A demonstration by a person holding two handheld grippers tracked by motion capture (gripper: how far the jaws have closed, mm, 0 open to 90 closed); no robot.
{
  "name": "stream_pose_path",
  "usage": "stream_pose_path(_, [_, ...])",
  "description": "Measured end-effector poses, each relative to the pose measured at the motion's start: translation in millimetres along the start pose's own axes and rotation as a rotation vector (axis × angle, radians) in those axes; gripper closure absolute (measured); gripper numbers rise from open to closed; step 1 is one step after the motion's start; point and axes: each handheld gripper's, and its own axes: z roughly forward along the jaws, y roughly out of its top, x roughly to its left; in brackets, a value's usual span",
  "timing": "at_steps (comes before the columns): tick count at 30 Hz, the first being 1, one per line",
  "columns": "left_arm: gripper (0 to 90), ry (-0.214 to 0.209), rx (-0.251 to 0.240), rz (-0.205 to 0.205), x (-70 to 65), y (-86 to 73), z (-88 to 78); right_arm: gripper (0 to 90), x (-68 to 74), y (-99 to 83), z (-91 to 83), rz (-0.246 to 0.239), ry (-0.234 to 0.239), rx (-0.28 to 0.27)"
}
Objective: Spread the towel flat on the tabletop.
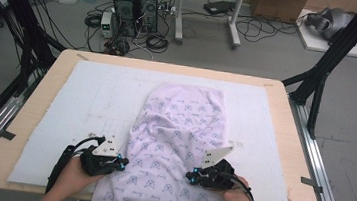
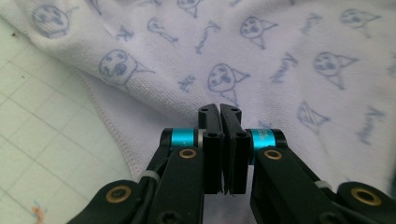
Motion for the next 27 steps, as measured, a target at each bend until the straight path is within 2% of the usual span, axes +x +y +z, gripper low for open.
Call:
stream_pose_path(6, [87.2,-0.006,-0.017,0.005,-18.8,-11.0,-28.6,87.6,25.7,2.3,-9.4,-0.043,0.024,-0.024])
stream_pose_path(11, [87.0,-0.045,-0.027,0.015,-34.7,-17.0,-45.4,87.4,48.1,6.1,-18.5,-0.083,0.072,-0.046])
stream_pose_path(12, [86.3,-0.049,-0.031,0.019,-36.5,-17.0,-46.9,86.1,51.4,7.2,-20.5,-0.087,0.074,-0.053])
stream_pose_path(13, [83.3,-0.043,-0.038,0.019,-36.9,-16.4,-47.7,80.3,53.1,8.2,-23.1,-0.088,0.066,-0.059])
stream_pose_path(15, [75.2,-0.038,-0.057,0.015,-32.6,-13.8,-47.2,75.8,50.1,9.6,-28.5,-0.087,0.03,-0.065])
stream_pose_path(16, [72.3,-0.022,-0.062,0.01,-27.9,-11.2,-44.8,74.2,45.5,9.5,-30.3,-0.084,0.004,-0.058])
stream_pose_path(17, [69.9,-0.013,-0.063,0.011,-24.1,-9.8,-42.7,71.9,38.0,8.9,-31.5,-0.074,-0.035,-0.038])
stream_pose_path(18, [69.4,-0.008,-0.069,0.007,-19.0,-7.8,-38.8,71.6,32.7,7.9,-31.5,-0.065,-0.054,-0.028])
stream_pose_path(20, [65.4,0.012,-0.07,-0.004,-8.4,-4.0,-28.2,67.8,17.7,3.7,-30.8,-0.033,-0.084,-0.022])
stream_pose_path(22, [61.7,0.013,-0.069,-0.016,1.3,-0.8,-15.2,65.7,4.9,-0.4,-27.6,-0.001,-0.104,-0.015])
stream_pose_path(25, [61.3,0.023,-0.036,-0.028,10.7,3.8,3.9,66.1,-7.2,-5.6,-18.2,0.014,-0.12,0.015])
stream_pose_path(27, [68.3,0.022,-0.002,-0.023,13.2,5.1,13.5,71.4,-9.9,-8.3,-10.7,0.013,-0.116,0.045])
